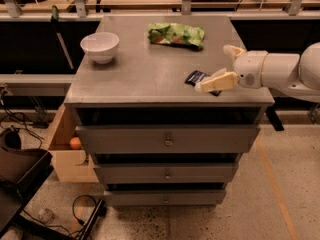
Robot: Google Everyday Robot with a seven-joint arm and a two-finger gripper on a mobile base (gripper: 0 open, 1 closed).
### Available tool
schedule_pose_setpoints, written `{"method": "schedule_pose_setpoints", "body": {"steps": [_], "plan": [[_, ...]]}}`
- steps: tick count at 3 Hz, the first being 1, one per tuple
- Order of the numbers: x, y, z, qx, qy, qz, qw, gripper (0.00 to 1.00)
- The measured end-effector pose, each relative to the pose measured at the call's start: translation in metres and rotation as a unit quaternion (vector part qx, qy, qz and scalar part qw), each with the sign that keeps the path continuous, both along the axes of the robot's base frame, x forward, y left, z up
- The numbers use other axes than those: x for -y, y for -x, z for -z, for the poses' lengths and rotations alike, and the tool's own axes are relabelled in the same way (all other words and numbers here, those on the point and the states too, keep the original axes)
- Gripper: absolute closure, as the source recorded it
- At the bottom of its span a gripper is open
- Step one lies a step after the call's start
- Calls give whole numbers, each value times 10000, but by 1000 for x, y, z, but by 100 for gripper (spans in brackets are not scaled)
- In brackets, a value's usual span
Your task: Place rxbar blueberry into white bowl
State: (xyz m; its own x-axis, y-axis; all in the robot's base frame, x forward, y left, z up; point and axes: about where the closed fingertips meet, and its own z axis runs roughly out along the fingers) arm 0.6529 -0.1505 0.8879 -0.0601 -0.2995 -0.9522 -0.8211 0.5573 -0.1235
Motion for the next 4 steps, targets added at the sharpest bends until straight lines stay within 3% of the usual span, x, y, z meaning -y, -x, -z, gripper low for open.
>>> {"method": "schedule_pose_setpoints", "body": {"steps": [2,3,4], "plan": [[16,-8,46,-393,23,278,9988,0],[17,-9,61,-491,47,313,9983,18],[13,-9,61,-495,43,281,9984,49]]}}
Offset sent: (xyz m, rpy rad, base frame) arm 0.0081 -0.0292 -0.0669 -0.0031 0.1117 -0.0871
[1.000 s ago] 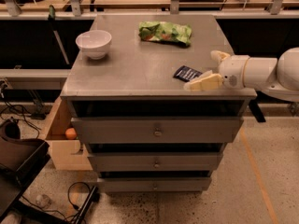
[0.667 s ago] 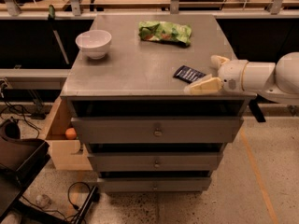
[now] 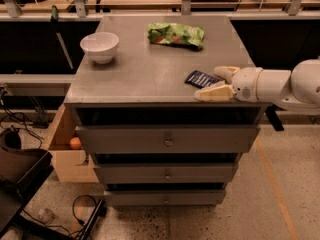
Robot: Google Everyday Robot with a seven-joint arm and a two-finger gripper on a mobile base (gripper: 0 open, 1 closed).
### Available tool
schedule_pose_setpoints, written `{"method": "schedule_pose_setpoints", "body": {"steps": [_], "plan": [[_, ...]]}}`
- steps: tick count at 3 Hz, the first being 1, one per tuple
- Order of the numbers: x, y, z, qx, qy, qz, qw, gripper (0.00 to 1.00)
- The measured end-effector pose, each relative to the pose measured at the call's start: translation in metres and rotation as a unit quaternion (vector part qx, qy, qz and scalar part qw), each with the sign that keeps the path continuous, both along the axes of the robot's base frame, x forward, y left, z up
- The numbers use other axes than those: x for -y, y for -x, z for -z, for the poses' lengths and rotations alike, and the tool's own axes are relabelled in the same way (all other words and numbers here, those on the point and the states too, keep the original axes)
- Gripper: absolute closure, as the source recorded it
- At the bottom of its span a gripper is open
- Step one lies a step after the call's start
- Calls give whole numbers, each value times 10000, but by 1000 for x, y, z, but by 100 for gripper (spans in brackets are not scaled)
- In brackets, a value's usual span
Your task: Place rxbar blueberry into white bowl
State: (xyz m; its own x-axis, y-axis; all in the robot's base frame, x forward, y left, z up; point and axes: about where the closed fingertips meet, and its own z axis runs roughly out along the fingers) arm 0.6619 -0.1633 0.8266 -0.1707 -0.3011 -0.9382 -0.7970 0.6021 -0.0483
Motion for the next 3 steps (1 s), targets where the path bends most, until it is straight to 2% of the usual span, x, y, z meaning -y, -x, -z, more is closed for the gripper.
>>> {"method": "schedule_pose_setpoints", "body": {"steps": [2,3], "plan": [[-2,0,0,-3,-3,-14,10000,96],[-2,0,0,-3,-3,-15,10000,100]]}}
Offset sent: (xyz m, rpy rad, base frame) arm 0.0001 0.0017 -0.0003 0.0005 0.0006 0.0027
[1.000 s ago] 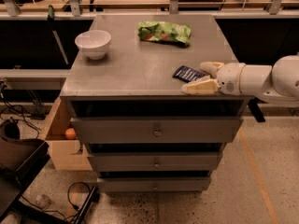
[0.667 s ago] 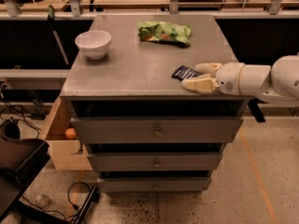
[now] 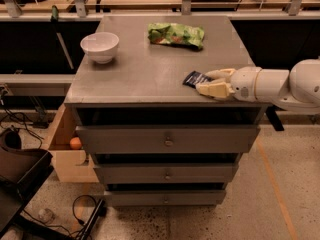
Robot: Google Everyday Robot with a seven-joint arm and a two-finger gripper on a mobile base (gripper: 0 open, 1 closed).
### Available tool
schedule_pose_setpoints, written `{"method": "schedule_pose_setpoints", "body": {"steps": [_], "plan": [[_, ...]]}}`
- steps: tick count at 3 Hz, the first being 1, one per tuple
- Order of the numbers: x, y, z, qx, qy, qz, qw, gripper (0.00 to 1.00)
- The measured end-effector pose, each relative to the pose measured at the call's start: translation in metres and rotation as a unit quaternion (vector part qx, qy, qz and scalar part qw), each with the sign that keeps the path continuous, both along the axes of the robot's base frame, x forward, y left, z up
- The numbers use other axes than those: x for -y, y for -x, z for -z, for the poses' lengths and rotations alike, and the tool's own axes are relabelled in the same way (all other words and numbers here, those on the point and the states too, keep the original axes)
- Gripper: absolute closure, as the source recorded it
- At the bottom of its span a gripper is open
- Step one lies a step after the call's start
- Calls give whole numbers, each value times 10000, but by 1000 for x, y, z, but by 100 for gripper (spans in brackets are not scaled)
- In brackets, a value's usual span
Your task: Place rxbar blueberry into white bowl
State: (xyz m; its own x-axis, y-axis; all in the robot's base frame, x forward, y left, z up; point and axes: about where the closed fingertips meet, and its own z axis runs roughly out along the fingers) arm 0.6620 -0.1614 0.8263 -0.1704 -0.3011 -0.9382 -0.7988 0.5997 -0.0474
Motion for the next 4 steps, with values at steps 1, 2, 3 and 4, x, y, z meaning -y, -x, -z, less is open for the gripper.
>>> {"method": "schedule_pose_setpoints", "body": {"steps": [1,2,3,4], "plan": [[0,0,-1,1,0,0,10000,100],[0,0,-1,1,0,0,10000,100],[0,0,-2,2,0,-1,10000,100],[0,0,-2,2,0,-1,10000,100]]}}
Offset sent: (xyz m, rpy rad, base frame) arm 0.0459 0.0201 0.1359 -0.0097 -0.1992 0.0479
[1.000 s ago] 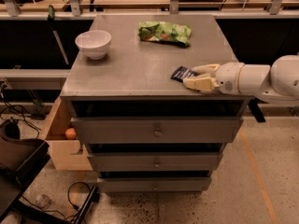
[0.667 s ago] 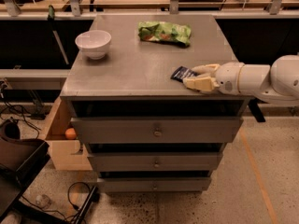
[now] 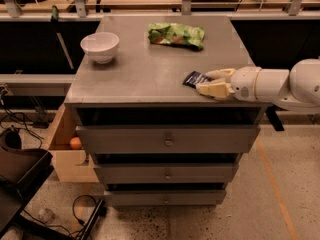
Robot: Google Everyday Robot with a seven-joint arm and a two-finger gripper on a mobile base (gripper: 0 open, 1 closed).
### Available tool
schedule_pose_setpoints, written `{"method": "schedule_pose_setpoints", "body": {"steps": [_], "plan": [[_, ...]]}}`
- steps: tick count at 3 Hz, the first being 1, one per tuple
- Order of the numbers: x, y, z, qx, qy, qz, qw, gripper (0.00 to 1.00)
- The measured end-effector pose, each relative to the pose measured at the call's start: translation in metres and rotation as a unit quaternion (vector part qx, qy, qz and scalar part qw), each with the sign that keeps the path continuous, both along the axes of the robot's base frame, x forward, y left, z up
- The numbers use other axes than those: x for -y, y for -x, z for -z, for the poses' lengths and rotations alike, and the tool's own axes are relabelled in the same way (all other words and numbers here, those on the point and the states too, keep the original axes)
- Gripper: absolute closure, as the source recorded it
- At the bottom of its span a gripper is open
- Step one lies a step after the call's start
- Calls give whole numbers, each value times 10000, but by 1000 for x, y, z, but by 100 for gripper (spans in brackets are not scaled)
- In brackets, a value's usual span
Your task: Place rxbar blueberry into white bowl
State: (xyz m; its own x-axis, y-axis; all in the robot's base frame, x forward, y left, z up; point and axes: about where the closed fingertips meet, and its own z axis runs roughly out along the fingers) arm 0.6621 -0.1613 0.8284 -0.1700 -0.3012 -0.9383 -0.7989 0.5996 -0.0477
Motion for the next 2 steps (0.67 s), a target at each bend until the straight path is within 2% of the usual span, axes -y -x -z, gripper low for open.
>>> {"method": "schedule_pose_setpoints", "body": {"steps": [2], "plan": [[0,0,0,1,1,0,10000,100]]}}
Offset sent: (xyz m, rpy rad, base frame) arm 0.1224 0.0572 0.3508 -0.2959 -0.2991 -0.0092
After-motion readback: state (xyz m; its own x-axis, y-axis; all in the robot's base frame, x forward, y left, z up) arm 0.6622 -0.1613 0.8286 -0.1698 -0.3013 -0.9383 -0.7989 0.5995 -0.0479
